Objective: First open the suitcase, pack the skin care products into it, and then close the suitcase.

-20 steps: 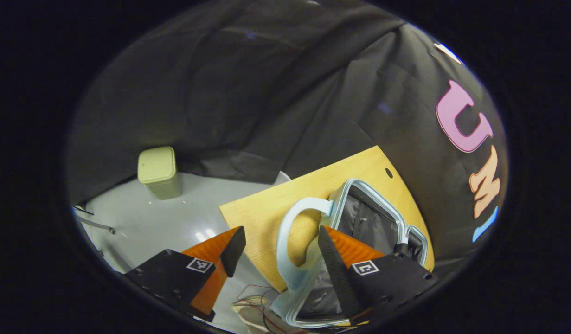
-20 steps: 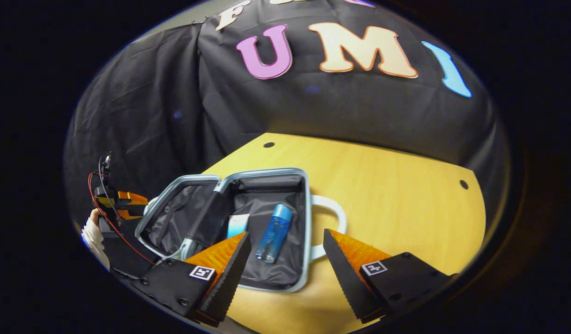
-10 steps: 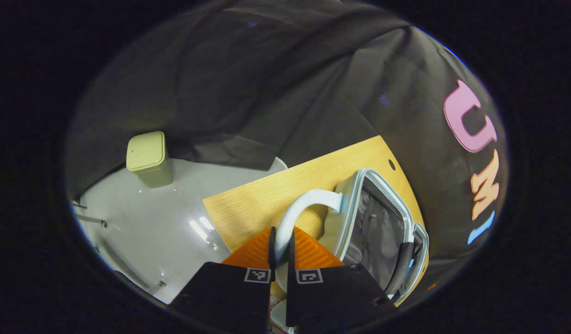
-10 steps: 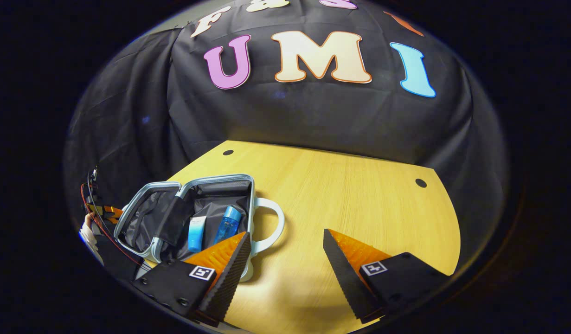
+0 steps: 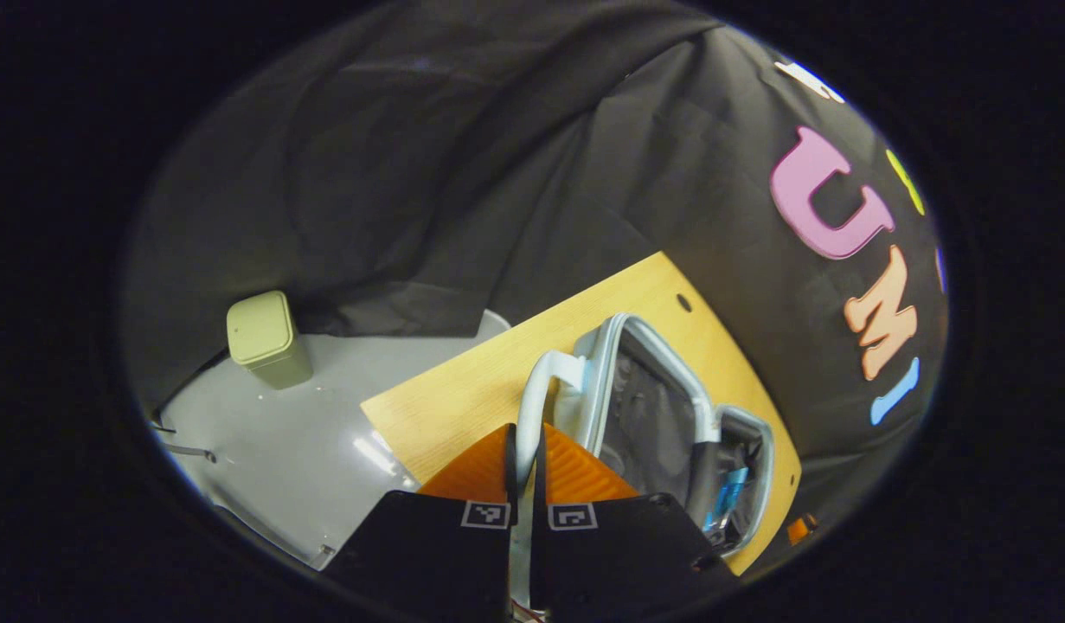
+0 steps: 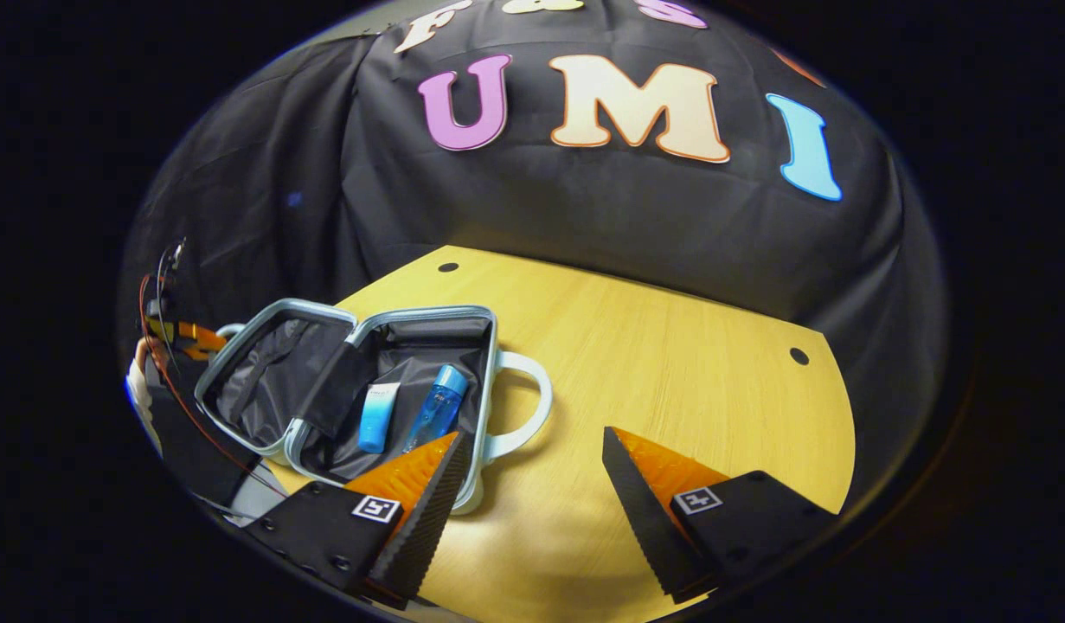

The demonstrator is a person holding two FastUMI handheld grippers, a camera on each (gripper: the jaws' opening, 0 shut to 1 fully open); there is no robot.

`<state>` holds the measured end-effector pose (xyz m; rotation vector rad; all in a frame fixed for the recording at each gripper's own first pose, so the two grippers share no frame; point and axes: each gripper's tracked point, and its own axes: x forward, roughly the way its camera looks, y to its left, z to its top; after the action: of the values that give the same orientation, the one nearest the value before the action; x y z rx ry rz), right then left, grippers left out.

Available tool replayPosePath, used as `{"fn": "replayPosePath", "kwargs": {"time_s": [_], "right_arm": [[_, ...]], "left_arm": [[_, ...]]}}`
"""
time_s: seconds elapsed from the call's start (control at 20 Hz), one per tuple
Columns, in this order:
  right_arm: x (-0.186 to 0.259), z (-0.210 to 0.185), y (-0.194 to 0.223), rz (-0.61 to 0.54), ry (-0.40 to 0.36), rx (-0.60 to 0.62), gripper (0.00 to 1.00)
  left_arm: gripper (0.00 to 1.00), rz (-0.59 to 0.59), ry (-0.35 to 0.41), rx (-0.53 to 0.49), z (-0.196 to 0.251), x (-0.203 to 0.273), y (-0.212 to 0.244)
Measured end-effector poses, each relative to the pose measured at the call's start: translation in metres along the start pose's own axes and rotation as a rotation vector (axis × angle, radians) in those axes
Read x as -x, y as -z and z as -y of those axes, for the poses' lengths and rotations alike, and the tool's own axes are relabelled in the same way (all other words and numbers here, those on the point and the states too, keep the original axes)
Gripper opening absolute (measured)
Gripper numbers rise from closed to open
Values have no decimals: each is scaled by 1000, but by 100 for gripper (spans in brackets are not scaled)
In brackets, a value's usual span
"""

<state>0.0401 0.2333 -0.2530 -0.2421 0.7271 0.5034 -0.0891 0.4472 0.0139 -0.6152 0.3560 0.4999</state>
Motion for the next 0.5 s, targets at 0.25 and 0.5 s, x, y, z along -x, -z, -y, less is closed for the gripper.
{"fn": "replayPosePath", "kwargs": {"time_s": [0.25,0.5], "right_arm": [[5,-15,2,14,-46,41,99],[17,-14,-14,75,-71,-32,98]], "left_arm": [[2,52,114,-42,72,40,-29],[1,68,160,-195,149,70,-33]]}}
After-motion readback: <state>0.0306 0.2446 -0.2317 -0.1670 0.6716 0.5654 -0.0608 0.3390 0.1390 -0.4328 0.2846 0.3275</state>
